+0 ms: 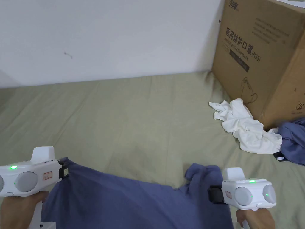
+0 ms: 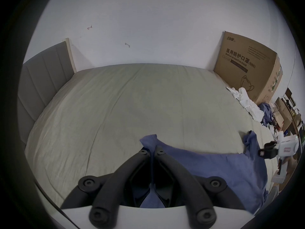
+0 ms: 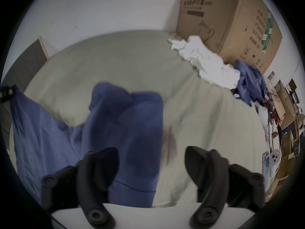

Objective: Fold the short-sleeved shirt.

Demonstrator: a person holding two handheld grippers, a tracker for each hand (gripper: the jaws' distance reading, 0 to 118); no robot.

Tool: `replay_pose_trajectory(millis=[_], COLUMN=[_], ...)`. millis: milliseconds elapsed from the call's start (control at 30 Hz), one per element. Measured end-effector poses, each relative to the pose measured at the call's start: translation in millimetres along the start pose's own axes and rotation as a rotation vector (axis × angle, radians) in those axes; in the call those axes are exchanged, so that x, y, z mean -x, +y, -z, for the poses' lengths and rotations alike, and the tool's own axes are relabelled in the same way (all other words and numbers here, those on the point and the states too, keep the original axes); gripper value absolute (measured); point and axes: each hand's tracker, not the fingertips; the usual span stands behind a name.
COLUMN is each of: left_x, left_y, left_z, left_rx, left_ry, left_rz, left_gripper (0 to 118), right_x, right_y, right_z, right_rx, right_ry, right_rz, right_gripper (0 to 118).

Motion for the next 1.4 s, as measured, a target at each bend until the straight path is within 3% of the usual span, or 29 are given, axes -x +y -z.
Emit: replay_pose_trajectory(millis=[67, 133, 167, 333, 667, 800, 1100, 1400], left_x=[0.7, 1.2, 2.4, 5.8, 18.5, 18.1, 27.3, 30.8], left_y=[-2.7, -6.0, -8.3, -18.0, 6.6, 39.2, 139.2, 221.4], left_z=[-6.8, -11.4, -13.5, -29.0, -94.9, -143.5, -244.7, -284.9], left_rx=[-0.008, -0.006, -0.004, -0.005, -0.175, -0.28, -0.506, -0.639], left_ry=[0.001, 0.005, 0.006, 0.011, 0.04, 0.057, 0.075, 0.098], left_rz=[-0.01, -0.02, -0.027, -0.058, -0.116, -0.101, -0.108, -0.119], left_gripper=[0, 0, 0, 0, 0, 0, 0, 0], right_x=[4.3, 10.5, 13.4, 16.3, -7.4, -12.2, -12.1, -11.9], right_y=[-3.6, -7.6, -8.7, -8.2, 36.8, 75.8, 170.9, 244.9], right_z=[11.2, 15.7, 13.4, -21.6, -144.7, -192.3, -301.4, -363.9], right_rx=[0.059, 0.063, 0.046, -0.013, -0.364, -0.533, -0.824, -0.983], right_ry=[-0.015, 0.025, 0.032, 0.021, 0.072, 0.037, 0.052, 0.059], right_rz=[-0.005, 0.01, 0.028, 0.031, 0.021, -0.04, -0.03, -0.045], right_gripper=[35, 20, 2, 2, 2, 2, 2, 2])
